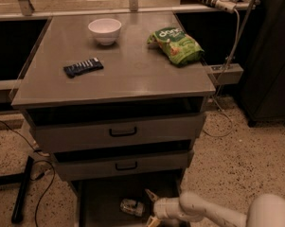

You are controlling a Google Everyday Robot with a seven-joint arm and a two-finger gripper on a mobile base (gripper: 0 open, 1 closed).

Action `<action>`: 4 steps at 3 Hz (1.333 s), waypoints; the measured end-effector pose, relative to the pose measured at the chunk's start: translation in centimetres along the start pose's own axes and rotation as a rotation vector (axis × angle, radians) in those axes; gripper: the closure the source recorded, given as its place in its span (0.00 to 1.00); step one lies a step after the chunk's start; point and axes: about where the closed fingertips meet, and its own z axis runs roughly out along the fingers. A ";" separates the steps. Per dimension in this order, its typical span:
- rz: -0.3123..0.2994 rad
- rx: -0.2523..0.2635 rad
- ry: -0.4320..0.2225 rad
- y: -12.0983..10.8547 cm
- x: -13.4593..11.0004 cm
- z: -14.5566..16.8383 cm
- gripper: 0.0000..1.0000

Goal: Pick 7up can from bottom drawer and place on counter

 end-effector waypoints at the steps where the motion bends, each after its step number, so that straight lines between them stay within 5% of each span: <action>1: 0.022 0.013 0.007 -0.1 1.5 2.6 0.00; 3: 0.060 0.022 0.019 -0.5 2.4 6.5 0.00; 4: 0.060 0.021 0.019 -0.5 2.4 6.5 0.18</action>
Offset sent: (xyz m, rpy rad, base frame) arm 0.0190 0.0383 -0.0705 -0.0221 0.0352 -0.0613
